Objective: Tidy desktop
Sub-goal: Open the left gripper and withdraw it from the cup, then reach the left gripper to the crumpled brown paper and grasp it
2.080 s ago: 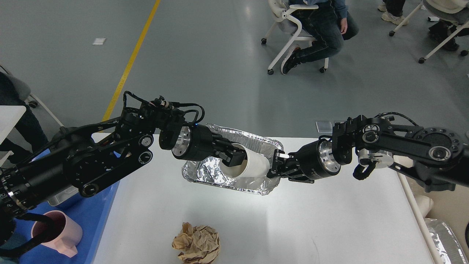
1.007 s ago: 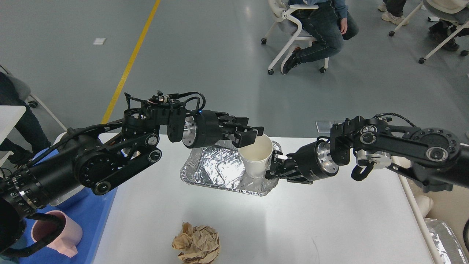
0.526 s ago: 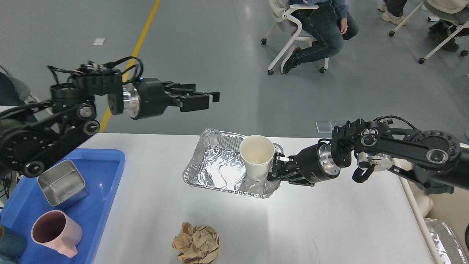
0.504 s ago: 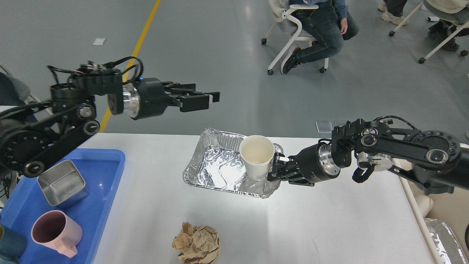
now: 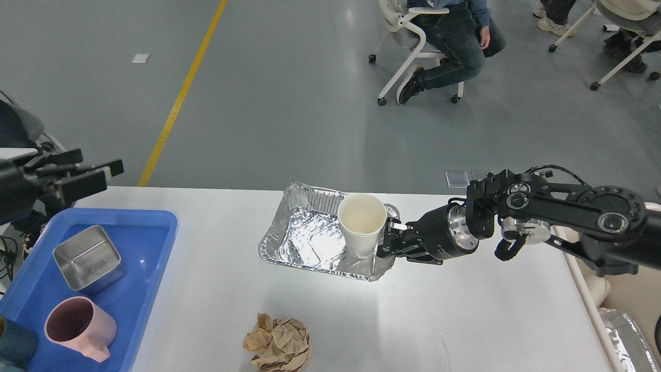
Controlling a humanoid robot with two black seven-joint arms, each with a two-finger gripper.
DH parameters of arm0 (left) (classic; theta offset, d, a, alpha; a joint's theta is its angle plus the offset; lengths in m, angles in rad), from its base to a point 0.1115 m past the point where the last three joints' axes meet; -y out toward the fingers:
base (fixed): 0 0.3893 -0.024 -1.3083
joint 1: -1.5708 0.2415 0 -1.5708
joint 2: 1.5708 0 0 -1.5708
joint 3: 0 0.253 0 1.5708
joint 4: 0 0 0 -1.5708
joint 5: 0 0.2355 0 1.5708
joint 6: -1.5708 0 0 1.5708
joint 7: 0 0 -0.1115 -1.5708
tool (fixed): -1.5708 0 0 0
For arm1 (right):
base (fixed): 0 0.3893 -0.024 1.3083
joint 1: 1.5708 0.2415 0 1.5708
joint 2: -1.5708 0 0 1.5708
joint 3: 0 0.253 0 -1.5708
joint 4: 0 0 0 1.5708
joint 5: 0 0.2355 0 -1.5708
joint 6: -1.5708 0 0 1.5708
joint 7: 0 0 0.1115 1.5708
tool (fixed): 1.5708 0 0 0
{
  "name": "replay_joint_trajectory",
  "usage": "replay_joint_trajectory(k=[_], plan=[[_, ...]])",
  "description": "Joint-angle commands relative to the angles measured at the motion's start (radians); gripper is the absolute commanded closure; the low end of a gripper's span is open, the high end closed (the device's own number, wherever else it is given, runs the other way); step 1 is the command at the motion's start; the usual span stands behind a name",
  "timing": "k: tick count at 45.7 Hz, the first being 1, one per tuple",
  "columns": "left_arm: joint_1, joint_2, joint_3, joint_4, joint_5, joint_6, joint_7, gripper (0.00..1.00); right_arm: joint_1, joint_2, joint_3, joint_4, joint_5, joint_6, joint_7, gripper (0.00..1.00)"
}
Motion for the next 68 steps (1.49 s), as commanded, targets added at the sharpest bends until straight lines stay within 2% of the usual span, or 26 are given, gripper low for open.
replay_joint_trajectory(k=[1,8,28,32,35,38,41,44,50,58,68], plan=[[0.176,0.066,0.016,-0.035,-0.028,0.162,-0.007,0.03,-0.005,0.0,-0.001,-0.001,-0.002,0.0,0.0,1.0],[0.286,0.065,0.045,-0.051,-0.032,0.19,-0.018,0.03,-0.008,0.014,-0.001,-0.002,-0.004,-0.003,0.0,1.0],[0.325,0.042,0.062,-0.118,-0.033,0.184,-0.018,0.03,-0.01,0.008,0.001,-0.001,-0.004,-0.003,0.0,1.0],[0.326,0.031,0.065,-0.114,-0.036,0.14,-0.004,0.03,-0.008,0.008,0.001,-0.001,-0.004,-0.005,0.0,1.0],[0.326,-0.032,0.068,-0.108,-0.036,0.061,0.02,0.03,-0.008,0.008,0.001,-0.001,-0.004,-0.003,0.0,1.0],[0.322,-0.145,0.07,-0.092,-0.035,0.001,0.074,0.03,-0.008,0.006,0.001,0.001,-0.004,-0.005,0.0,1.0],[0.319,-0.245,0.071,-0.059,-0.033,-0.014,0.14,0.03,-0.01,0.006,0.002,0.001,-0.004,-0.005,0.0,1.0],[0.319,-0.32,0.073,-0.034,-0.027,-0.016,0.18,0.03,-0.01,0.006,0.002,0.001,-0.004,-0.005,0.0,1.0],[0.312,-0.478,0.077,-0.012,-0.01,-0.016,0.188,0.03,-0.011,0.012,0.004,0.001,-0.005,-0.005,0.0,1.0],[0.294,-0.632,0.106,0.033,0.07,-0.019,0.189,0.03,-0.011,0.014,0.004,-0.002,-0.005,-0.005,0.0,1.0],[0.257,-0.736,0.214,0.115,0.103,-0.019,0.189,0.03,-0.014,0.006,0.004,-0.002,-0.005,-0.005,0.0,1.0]])
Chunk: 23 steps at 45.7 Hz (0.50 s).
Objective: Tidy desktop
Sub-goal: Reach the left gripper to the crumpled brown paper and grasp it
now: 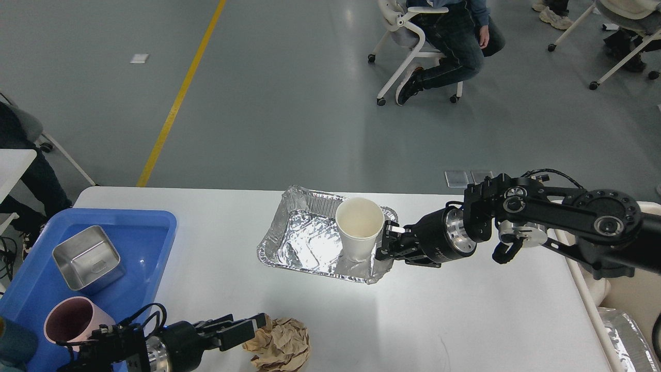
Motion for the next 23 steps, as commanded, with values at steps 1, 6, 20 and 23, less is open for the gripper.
replay_joint_trajectory(k=[1,6,20,23], plan=[[-0.019,-0.047,0.055,0.033,0.011,0.0,0.0,0.03,-0.002,-0.003,0.0,0.0,0.0,0.0,0.0,1.0],[-0.025,-0.065,0.075,0.056,0.058,0.0,0.0,0.03,-0.004,-0.003,0.001,0.0,0.0,0.0,0.0,1.0],[-0.02,-0.094,0.114,0.069,0.212,0.005,-0.015,0.81,-0.005,-0.003,0.004,0.0,0.0,-0.014,0.0,1.0],[-0.022,-0.094,0.114,0.072,0.227,0.005,-0.014,0.81,-0.005,-0.003,0.008,0.0,0.0,-0.014,0.0,1.0]])
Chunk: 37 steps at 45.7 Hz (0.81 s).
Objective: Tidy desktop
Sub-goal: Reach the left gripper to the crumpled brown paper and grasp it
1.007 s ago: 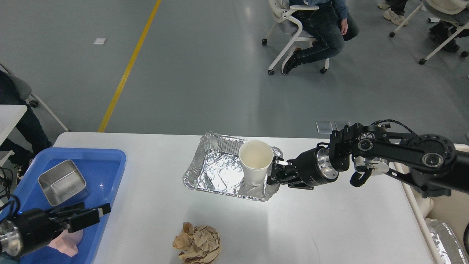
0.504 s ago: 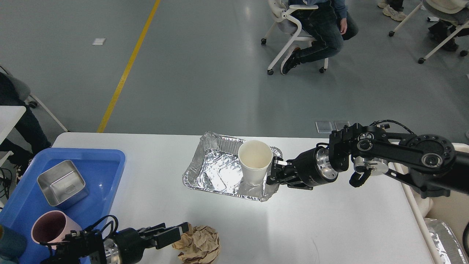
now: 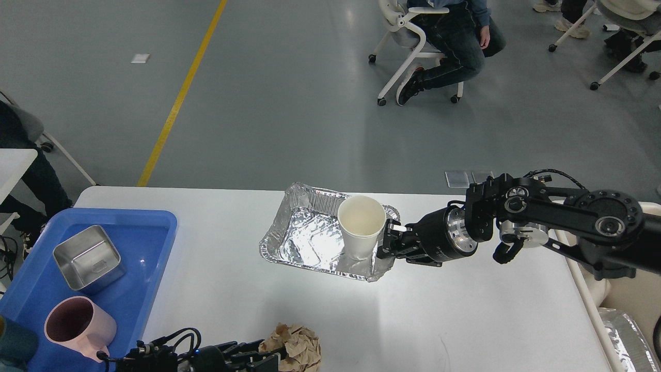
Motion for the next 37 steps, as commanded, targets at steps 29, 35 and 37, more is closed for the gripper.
replay_joint_trajectory(k=[29,35,37], plan=[[0.007,0.026,0.002,-0.052,0.04,-0.025,-0.093,1.0,0.001,0.006,0.0,-0.003,0.0,-0.006,0.0,1.0],[0.013,0.129,-0.023,-0.079,0.04,-0.022,-0.086,1.0,-0.001,0.003,-0.002,-0.003,0.0,-0.007,0.0,1.0],[0.015,0.17,-0.038,-0.09,0.035,-0.019,-0.086,1.0,0.001,0.003,-0.002,-0.003,0.0,-0.007,0.0,1.0]])
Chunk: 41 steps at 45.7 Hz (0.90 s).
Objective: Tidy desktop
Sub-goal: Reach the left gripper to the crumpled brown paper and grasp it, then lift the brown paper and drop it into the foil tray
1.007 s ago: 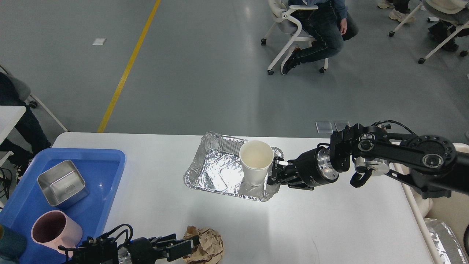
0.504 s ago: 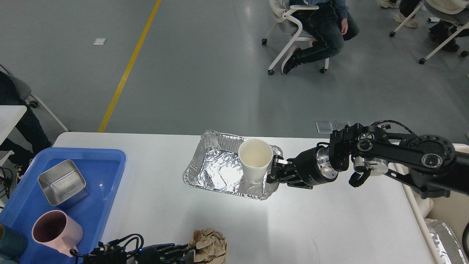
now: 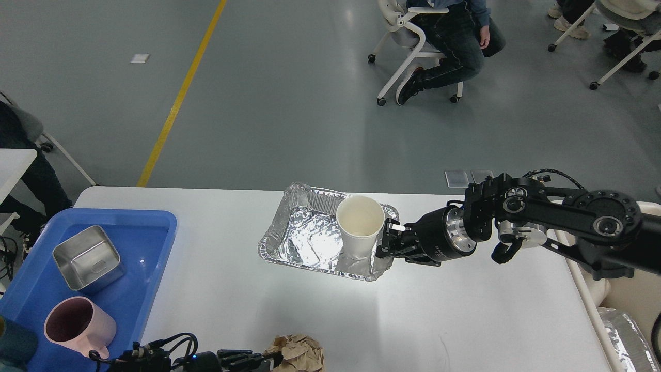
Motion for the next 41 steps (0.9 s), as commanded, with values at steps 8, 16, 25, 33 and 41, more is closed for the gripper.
replay_joint_trajectory(k=[8,16,25,33,41], plan=[[0.065,0.246,-0.141,-0.103,-0.029,0.006,-0.01,1.0,0.001,-0.001,-0.003,0.0,0.0,-0.001,0.0,1.0],[0.083,0.368,-0.238,-0.21,-0.101,0.007,-0.025,1.0,-0.001,0.002,-0.003,-0.002,-0.002,-0.002,-0.002,1.0],[0.083,0.449,-0.411,-0.235,-0.181,0.003,-0.056,1.0,-0.001,0.002,-0.003,-0.002,-0.002,-0.002,-0.002,1.0],[0.047,0.518,-0.56,-0.245,-0.28,-0.017,-0.071,1.0,-0.001,0.0,-0.005,-0.002,-0.002,-0.002,0.0,1.0],[-0.104,0.504,-0.707,-0.244,-0.392,-0.214,-0.051,1.0,0.002,0.013,-0.005,-0.002,-0.003,-0.002,-0.002,1.0]])
